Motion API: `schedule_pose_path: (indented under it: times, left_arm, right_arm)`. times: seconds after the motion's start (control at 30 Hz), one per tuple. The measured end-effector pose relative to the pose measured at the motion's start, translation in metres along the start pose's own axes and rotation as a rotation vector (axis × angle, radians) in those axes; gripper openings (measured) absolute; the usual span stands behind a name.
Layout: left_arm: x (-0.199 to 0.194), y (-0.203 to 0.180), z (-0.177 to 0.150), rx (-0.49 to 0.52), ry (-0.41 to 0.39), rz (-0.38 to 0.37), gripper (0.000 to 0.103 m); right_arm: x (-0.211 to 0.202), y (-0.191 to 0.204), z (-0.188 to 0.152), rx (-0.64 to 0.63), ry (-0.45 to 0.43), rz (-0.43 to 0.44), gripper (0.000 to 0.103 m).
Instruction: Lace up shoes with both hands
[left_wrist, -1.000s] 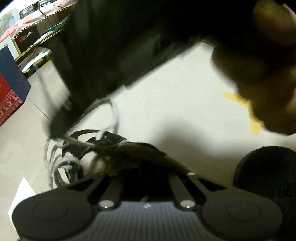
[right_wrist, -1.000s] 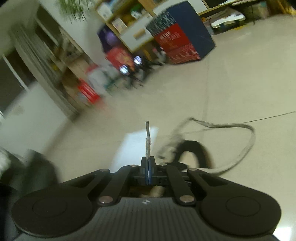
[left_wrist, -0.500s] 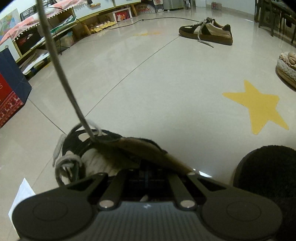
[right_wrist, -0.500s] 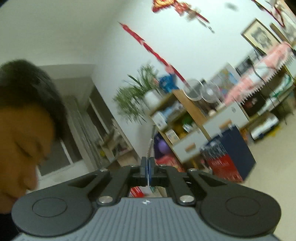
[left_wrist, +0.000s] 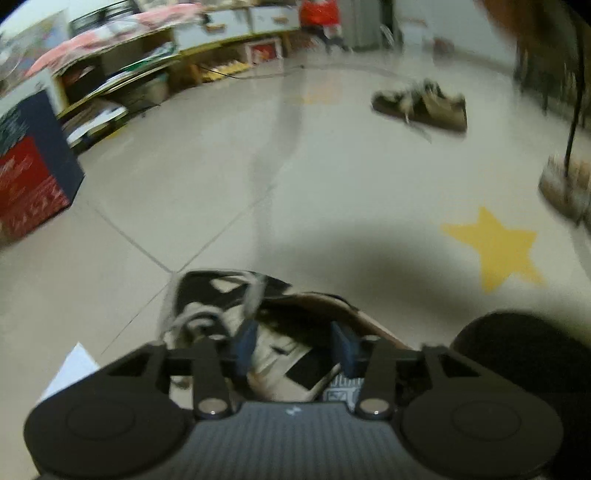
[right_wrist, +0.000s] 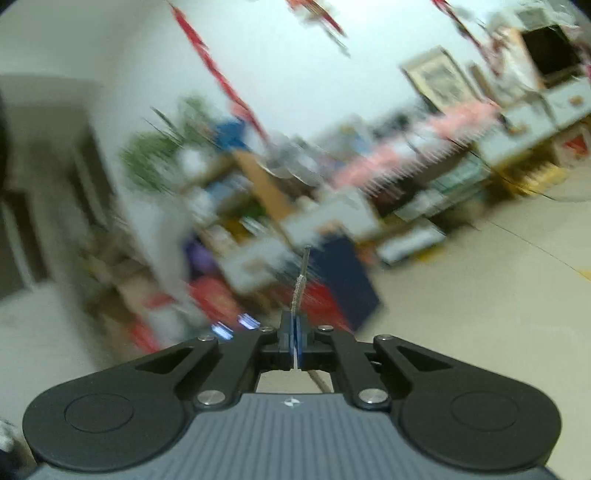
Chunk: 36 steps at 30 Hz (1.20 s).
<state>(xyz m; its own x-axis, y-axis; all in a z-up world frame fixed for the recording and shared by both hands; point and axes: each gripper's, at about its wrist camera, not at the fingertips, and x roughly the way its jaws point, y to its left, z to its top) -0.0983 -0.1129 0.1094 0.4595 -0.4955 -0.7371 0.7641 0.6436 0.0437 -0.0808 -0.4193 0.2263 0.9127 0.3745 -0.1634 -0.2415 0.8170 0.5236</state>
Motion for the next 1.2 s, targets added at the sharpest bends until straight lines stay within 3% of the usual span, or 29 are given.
schedule_pose_path:
  times: [0.1,0.2,0.27,0.33,0.4,0.5,0.53,0.6,0.73,0.87,0.93,0.97,1.0,1.03,1.13,1.2]
  left_arm:
    - [-0.005,0.045,-0.004,-0.304,-0.033,-0.120,0.047]
    - [0.008,0.077,-0.009,-0.588,-0.040,-0.205,0.040]
    - [0.003,0.081,-0.007,-0.623,-0.062,-0.182,0.049]
    - [-0.007,0.079,-0.007,-0.583,-0.073,-0.072,0.070]
    - [-0.008,0.084,-0.012,-0.590,-0.059,-0.013,0.071]
    - [0.012,0.105,-0.028,-0.781,-0.017,-0.076,0.071]
    - [0.020,0.112,-0.033,-0.845,-0.003,-0.096,0.071]
    - [0.037,0.120,-0.043,-0.985,0.018,-0.125,0.071]
    - [0.051,0.130,-0.057,-1.177,-0.033,-0.175,0.071]
    - [0.064,0.132,-0.075,-1.336,-0.052,-0.208,0.066]
    - [0.065,0.132,-0.085,-1.422,-0.060,-0.220,0.039]
    - [0.065,0.130,-0.090,-1.445,-0.079,-0.209,0.033]
    - [0.063,0.129,-0.093,-1.465,-0.101,-0.201,0.017]
    - [0.058,0.129,-0.093,-1.474,-0.133,-0.202,0.009]
    - [0.045,0.125,-0.094,-1.488,-0.219,-0.152,0.009]
    - [0.036,0.122,-0.086,-1.432,-0.258,-0.124,0.009]
  right_arm:
    - [0.011,-0.032,-0.029,0.055,0.089,-0.109,0.003]
    - [0.023,-0.062,-0.068,0.097,0.218,-0.294,0.005]
    - [0.030,-0.081,-0.092,0.095,0.312,-0.400,0.006]
    - [0.034,-0.094,-0.112,0.096,0.406,-0.491,0.006]
    - [0.029,-0.102,-0.125,0.115,0.453,-0.554,0.008]
    - [0.025,-0.105,-0.130,0.116,0.479,-0.608,0.012]
    - [0.024,-0.103,-0.129,0.100,0.475,-0.612,0.026]
    - [0.022,-0.095,-0.124,0.046,0.452,-0.636,0.037]
    - [0.008,-0.087,-0.110,-0.017,0.387,-0.694,0.040]
    - [0.010,-0.094,-0.115,0.096,0.383,-0.623,0.040]
    - [0.019,-0.085,-0.120,0.080,0.395,-0.590,0.040]
    - [0.023,-0.079,-0.123,0.065,0.397,-0.571,0.040]
    - [0.026,-0.072,-0.125,0.050,0.398,-0.552,0.040]
    - [0.030,-0.065,-0.127,0.047,0.400,-0.516,0.040]
    - [0.037,-0.048,-0.137,0.012,0.416,-0.434,0.040]
    - [0.043,-0.036,-0.144,-0.028,0.430,-0.405,0.040]
